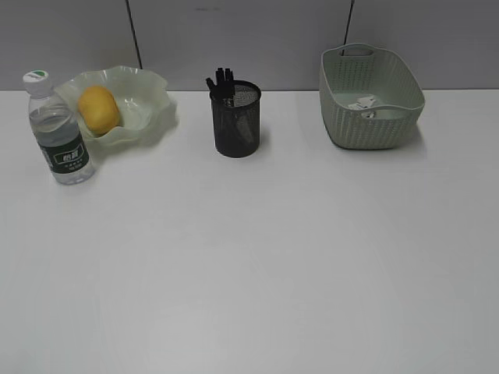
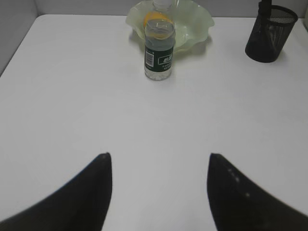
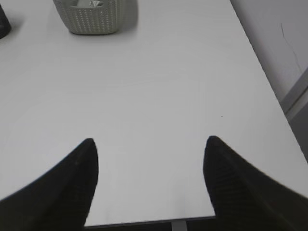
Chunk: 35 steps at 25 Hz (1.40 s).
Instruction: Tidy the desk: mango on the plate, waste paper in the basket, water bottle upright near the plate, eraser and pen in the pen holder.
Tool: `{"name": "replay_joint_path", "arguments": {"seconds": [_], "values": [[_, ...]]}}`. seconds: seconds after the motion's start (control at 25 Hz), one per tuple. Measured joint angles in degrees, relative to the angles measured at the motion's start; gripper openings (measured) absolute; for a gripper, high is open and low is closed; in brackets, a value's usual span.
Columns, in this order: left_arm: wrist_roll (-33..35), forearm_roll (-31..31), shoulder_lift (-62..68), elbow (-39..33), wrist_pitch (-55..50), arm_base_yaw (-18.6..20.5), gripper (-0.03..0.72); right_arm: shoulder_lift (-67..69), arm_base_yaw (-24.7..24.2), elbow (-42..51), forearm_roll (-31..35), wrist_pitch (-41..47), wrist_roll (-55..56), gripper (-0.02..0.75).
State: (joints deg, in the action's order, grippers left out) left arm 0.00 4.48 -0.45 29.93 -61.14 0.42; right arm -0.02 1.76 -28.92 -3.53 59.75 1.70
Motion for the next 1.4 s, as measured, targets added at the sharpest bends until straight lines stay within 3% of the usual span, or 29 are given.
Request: {"name": "replay_joint_path", "arguments": {"seconds": [0.36,0.84,1.4], "values": [[0.0,0.1,0.0,0.0,0.0,0.0,0.412,-0.5,-2.3,0.0,0.0,0.0,0.0,0.543],[0.0,0.1,0.0,0.0,0.0,0.0,0.246,-0.5,-2.3,0.0,0.0,0.0,0.0,0.543],[0.0,0.1,0.0,0.0,0.0,0.0,0.229,-0.5,-2.3,0.0,0.0,0.0,0.0,0.543]]}}
